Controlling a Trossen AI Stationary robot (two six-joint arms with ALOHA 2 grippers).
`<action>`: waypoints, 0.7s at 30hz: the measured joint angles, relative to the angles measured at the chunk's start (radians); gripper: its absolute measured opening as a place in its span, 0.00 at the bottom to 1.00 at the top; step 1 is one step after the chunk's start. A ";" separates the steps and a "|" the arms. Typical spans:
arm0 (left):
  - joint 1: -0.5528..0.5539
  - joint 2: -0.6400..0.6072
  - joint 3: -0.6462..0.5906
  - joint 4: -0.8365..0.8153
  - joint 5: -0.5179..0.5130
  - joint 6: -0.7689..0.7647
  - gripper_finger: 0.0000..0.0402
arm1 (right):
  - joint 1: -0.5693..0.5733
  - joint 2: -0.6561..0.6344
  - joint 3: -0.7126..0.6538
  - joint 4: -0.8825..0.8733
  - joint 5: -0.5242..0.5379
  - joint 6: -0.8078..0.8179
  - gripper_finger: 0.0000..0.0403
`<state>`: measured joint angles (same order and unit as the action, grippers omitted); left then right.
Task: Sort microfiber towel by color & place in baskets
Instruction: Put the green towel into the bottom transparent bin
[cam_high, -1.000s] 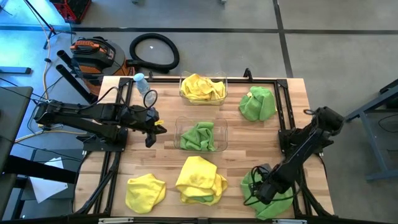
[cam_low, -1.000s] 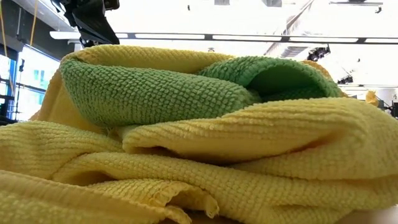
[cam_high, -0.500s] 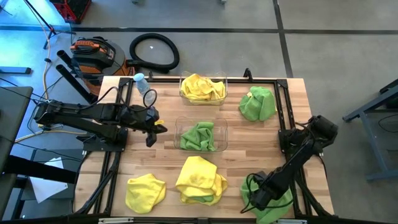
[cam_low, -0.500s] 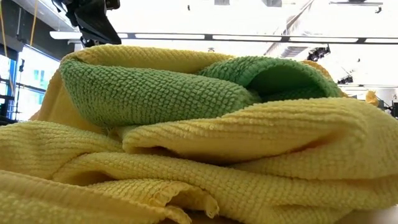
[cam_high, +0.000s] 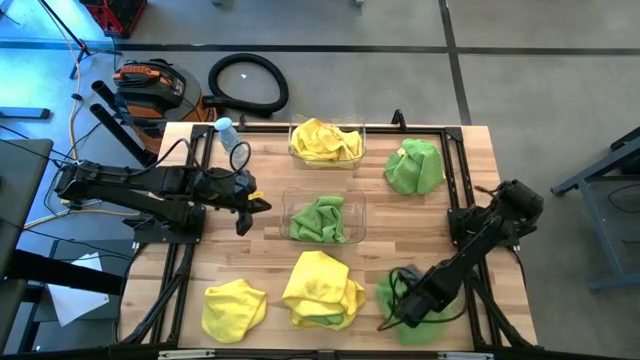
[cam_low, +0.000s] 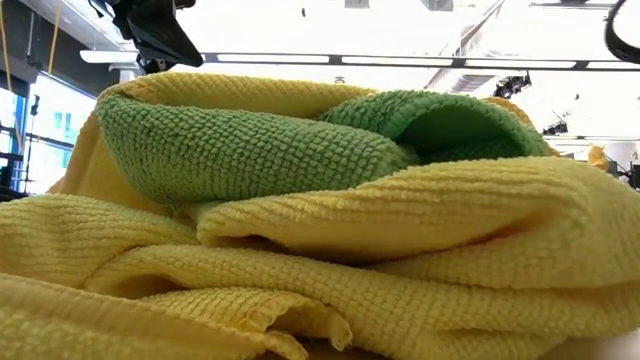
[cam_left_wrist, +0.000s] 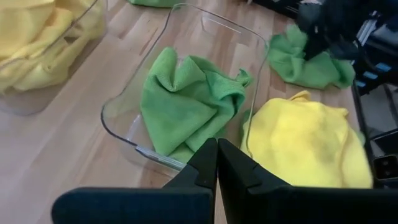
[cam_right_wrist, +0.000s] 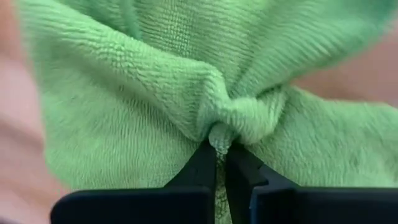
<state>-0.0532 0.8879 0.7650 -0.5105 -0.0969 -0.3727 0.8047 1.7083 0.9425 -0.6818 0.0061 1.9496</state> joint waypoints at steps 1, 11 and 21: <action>0.000 0.000 0.000 0.000 -0.002 0.019 0.00 | 0.000 -0.025 -0.003 -0.024 0.070 0.010 0.01; 0.000 0.000 0.000 -0.029 -0.026 0.216 0.00 | -0.077 -0.209 0.243 -0.494 0.376 -0.138 0.00; 0.000 0.000 0.000 -0.030 -0.026 0.191 0.00 | -0.279 -0.208 0.641 -0.637 0.733 -0.641 0.00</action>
<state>-0.0532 0.8879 0.7650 -0.5410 -0.1230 -0.1818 0.5259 1.4998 1.5838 -1.3190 0.7389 1.3087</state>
